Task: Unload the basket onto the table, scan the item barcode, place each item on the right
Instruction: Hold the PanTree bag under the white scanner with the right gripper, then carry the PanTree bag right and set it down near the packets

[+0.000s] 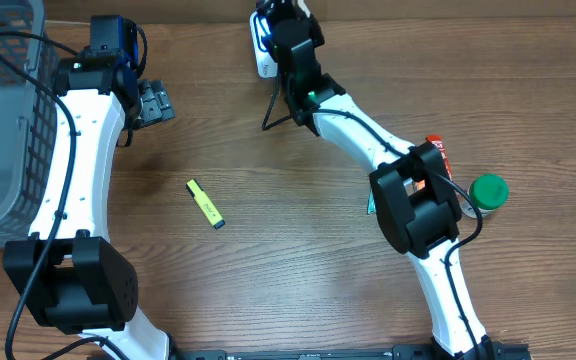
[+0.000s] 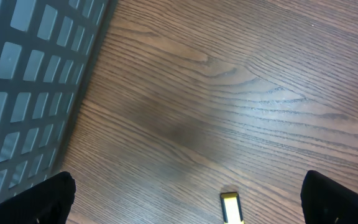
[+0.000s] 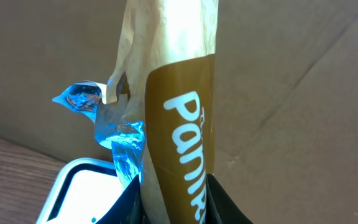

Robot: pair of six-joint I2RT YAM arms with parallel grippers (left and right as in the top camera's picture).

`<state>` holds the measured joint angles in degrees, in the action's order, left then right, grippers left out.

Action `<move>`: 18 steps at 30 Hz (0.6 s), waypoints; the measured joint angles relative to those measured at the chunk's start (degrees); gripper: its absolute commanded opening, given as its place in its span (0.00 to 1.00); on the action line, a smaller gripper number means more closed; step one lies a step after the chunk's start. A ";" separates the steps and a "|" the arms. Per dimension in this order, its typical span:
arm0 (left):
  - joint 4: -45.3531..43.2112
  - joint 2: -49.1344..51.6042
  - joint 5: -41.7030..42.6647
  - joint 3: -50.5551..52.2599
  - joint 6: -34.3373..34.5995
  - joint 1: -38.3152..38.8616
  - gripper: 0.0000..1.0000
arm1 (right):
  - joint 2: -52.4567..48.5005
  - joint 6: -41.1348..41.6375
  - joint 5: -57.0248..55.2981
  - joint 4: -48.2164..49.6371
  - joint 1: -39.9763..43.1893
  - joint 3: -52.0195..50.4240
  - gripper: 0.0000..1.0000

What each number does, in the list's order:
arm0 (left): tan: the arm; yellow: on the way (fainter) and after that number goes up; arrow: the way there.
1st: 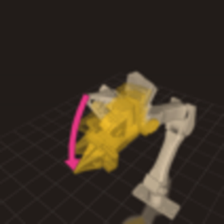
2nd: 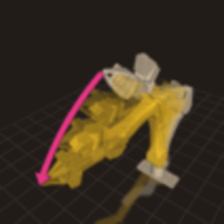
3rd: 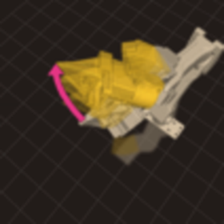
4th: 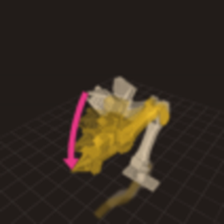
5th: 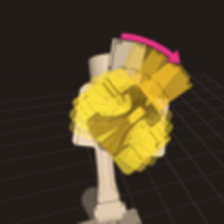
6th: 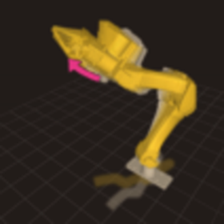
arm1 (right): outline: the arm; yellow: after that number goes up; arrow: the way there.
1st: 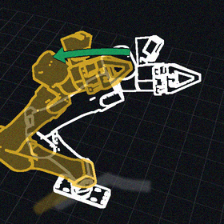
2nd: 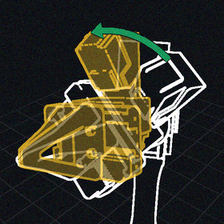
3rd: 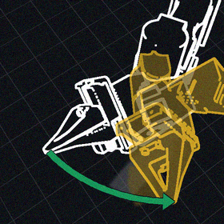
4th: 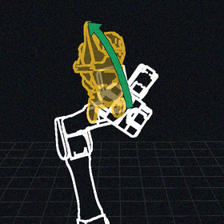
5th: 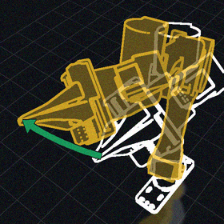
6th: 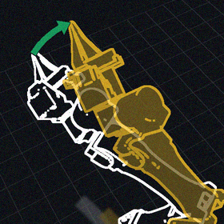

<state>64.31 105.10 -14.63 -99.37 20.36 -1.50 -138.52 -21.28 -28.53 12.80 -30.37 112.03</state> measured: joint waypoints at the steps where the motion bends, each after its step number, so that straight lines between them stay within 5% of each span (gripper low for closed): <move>1: 0.00 0.00 0.00 0.00 0.00 0.00 1.00 | 0.00 -0.07 -0.66 -0.07 -0.35 0.00 0.03; 18: 0.00 0.00 0.00 0.00 0.00 0.00 1.00 | 0.00 -4.26 -0.42 -11.10 -3.91 0.15 0.03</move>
<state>64.31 105.10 -14.63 -99.37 20.36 -1.50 -138.52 -25.54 -28.95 1.69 -34.28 112.18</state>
